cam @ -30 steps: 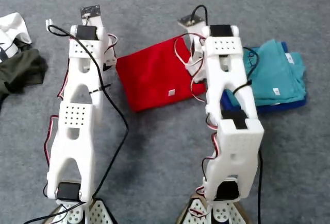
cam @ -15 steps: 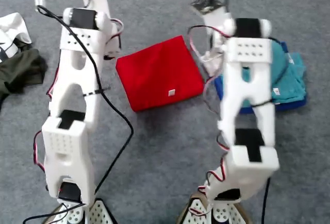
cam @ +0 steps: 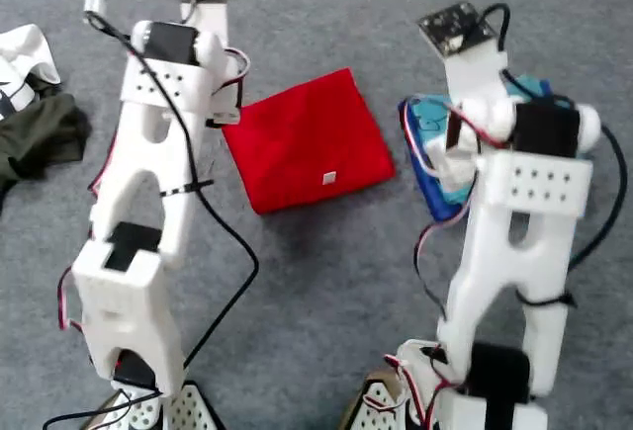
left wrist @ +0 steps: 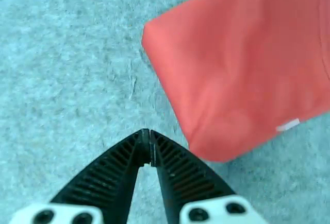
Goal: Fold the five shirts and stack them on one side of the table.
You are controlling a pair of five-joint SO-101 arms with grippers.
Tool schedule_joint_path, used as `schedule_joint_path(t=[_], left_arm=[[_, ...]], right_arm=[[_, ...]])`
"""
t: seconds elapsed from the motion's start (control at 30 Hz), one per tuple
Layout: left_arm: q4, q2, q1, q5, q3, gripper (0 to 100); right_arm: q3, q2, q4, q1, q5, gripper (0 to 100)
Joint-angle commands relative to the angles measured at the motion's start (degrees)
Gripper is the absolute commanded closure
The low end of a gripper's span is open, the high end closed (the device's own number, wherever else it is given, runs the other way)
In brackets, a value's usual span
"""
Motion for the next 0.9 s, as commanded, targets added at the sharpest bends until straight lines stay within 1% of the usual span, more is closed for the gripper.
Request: schedule_joint_path(t=[0.0, 0.1, 0.2, 0.27, 0.3, 0.4, 0.5, 0.57, 0.63, 0.77, 0.87], left_arm=[[-1.4, -12.5, 0.6, -2.2, 10.5, 98], [-9.1, -23.4, -1.7, -4.6, 26.4, 98], [-21.5, -34.6, -6.1, -10.0, 46.2, 98], [-28.2, -41.3, -9.3, -12.9, 57.8, 98], [-30.2, -43.6, -10.9, -13.6, 61.6, 98], [-33.4, -48.5, -15.7, -12.8, 69.5, 98], [-36.7, -48.3, -19.4, -10.0, 74.4, 98], [-39.6, -47.4, -21.3, -9.4, 78.0, 98], [-43.8, -46.5, -23.0, -9.6, 82.1, 98], [-54.8, -44.7, -26.9, -9.7, 91.8, 98], [-60.1, -43.5, -28.3, -9.7, 96.6, 98]], right_arm=[[6.4, -5.8, -3.3, 0.8, 0.4, 99.4], [12.3, -8.1, -5.5, 0.6, 0.3, 99.4], [15.0, -9.3, -7.4, 0.6, 0.0, 99.5], [16.0, -9.3, -7.4, 0.5, -2.0, 99.4], [16.5, -9.3, -7.5, 0.2, -3.8, 99.4], [17.8, -9.3, -7.9, -2.0, -7.6, 99.4], [18.7, -9.3, -7.8, -4.9, -11.6, 99.4], [18.8, -9.3, -7.8, -6.5, -15.0, 99.4], [18.7, -9.3, -7.8, -7.6, -18.1, 99.3], [18.8, -9.2, -7.9, -8.4, -22.9, 99.3], [18.6, -7.5, -8.4, -8.2, -25.5, 99.3]])
